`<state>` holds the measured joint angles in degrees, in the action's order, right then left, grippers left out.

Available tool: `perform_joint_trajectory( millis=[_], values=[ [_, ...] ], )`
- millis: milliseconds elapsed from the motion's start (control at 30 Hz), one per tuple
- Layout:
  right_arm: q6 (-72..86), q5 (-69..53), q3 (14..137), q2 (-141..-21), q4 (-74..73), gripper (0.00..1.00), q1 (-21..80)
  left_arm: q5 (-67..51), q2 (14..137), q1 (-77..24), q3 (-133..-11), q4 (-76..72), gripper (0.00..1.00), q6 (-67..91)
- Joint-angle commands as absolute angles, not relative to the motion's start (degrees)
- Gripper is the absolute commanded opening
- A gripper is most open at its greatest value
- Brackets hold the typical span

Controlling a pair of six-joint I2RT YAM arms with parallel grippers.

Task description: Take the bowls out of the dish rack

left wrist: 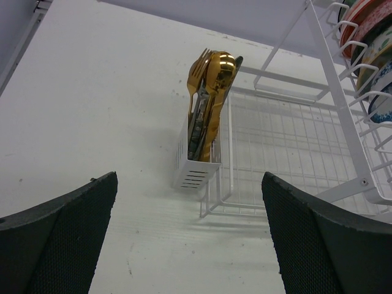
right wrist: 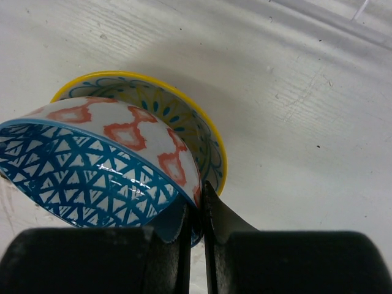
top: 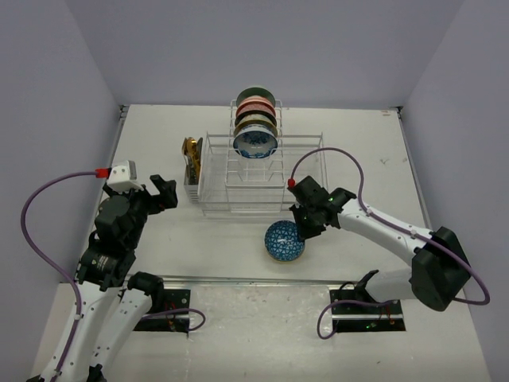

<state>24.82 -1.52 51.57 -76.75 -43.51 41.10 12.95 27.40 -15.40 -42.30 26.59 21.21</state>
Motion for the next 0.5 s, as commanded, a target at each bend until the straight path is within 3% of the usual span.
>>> perform_joint_trajectory(
  millis=[0,267,467],
  values=[
    [24.9,-4.3,51.0,-75.9,-41.5,0.00,40.8,11.9,27.1,-14.9,-42.1,24.3,1.00,19.4],
    [24.8,-5.3,50.0,-76.6,-41.5,0.08,40.9,11.6,26.9,-15.0,-42.1,24.2,1.00,19.4],
    [24.8,-5.0,51.2,-76.1,-41.9,0.34,40.9,11.8,26.8,-15.0,-42.1,24.3,1.00,19.4]
  ],
)
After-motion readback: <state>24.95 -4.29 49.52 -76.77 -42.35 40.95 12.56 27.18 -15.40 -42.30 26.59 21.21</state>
